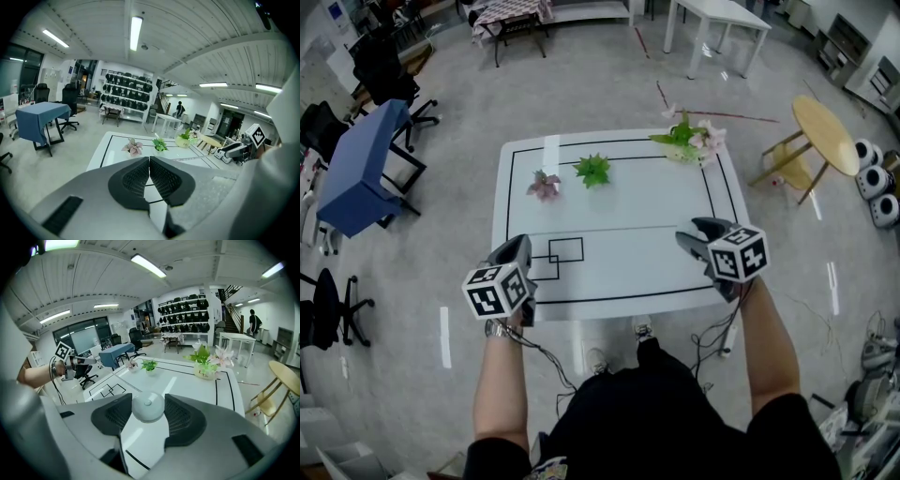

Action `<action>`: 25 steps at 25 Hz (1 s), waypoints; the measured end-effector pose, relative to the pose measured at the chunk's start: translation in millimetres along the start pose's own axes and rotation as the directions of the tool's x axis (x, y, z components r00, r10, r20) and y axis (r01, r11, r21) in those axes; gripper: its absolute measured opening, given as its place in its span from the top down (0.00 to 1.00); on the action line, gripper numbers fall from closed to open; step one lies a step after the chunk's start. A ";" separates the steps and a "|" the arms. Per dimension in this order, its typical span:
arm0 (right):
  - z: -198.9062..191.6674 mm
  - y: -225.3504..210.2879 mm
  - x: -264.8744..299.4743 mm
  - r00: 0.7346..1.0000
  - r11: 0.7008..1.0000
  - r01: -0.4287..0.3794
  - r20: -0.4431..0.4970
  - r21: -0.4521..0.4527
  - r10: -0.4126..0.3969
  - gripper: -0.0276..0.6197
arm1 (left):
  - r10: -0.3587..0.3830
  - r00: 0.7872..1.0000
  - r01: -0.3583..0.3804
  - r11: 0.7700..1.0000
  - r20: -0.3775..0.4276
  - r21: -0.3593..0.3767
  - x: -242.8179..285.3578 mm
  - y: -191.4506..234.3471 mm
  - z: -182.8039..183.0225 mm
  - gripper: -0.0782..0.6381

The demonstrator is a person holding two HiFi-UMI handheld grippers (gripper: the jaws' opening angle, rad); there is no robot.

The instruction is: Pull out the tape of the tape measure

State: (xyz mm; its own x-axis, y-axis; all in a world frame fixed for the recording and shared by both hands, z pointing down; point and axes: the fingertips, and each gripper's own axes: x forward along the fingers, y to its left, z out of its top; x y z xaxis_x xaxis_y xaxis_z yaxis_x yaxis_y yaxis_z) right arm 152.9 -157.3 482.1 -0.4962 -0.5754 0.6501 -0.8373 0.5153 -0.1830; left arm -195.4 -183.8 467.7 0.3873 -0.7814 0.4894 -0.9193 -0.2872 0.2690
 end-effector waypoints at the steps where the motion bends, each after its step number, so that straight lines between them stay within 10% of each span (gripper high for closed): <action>1: -0.8 -2.4 -0.8 1.000 1.000 0.002 0.000 0.004 -0.002 0.62 | 0.004 1.000 -0.004 1.000 0.001 -0.002 0.2 1.8 0.3 0.88; 25: -16.8 -22.2 12.2 1.000 1.000 0.002 -0.016 0.026 -0.001 0.62 | 0.032 0.999 -0.032 0.999 -0.040 -0.008 21.5 9.0 -19.3 0.88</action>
State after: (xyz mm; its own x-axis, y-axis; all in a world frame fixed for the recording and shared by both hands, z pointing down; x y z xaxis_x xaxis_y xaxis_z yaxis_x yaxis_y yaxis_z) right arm 169.3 -165.2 506.5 -0.4916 -0.5659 0.6618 -0.8438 0.4974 -0.2014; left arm -194.0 -192.5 496.6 0.3603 -0.7675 0.5302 -0.9307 -0.2576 0.2595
